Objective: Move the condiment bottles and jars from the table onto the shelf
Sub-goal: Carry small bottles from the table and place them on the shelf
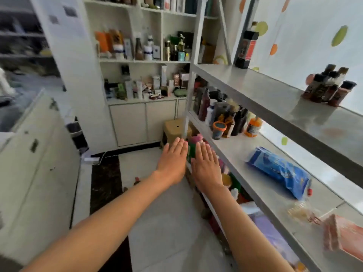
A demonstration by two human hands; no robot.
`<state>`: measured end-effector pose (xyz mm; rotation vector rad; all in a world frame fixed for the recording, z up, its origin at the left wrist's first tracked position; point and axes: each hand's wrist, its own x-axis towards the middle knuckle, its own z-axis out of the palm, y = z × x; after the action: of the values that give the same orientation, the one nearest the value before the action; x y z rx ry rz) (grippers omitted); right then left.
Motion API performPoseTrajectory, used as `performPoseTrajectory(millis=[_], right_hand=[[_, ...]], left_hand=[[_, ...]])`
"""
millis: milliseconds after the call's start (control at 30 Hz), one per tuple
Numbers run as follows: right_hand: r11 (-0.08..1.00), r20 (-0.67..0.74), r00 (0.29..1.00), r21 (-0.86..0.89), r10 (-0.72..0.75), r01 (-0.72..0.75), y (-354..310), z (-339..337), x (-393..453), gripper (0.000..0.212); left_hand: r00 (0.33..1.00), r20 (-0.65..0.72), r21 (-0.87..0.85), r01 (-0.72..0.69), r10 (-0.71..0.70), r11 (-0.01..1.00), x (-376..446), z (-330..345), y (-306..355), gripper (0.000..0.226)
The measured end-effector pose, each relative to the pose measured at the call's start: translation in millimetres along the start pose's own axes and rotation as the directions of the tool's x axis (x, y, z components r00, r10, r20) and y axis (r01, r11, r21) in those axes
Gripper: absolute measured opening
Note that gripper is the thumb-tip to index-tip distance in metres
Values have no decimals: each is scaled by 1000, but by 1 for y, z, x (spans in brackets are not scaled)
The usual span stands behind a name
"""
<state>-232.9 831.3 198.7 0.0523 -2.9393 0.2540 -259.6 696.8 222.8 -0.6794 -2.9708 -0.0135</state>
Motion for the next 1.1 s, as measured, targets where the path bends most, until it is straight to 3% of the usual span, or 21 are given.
performPoseTrajectory(millis=[267, 633, 867, 1100], right_hand=[[937, 68, 936, 82, -346, 340, -206, 66, -15, 57], [730, 171, 712, 223, -682, 646, -479, 137, -89, 56], [623, 270, 562, 303, -782, 722, -610, 184, -141, 55], [675, 406, 542, 378, -736, 634, -678, 216, -165, 52]], left_hand=[[936, -27, -62, 349, -351, 935, -151, 24, -170, 80], [680, -27, -178, 718, -733, 673, -386, 56, -349, 69], [477, -4, -309, 835, -879, 455, -506, 92, -421, 59], [338, 55, -409, 866, -940, 288, -564, 119, -460, 55]])
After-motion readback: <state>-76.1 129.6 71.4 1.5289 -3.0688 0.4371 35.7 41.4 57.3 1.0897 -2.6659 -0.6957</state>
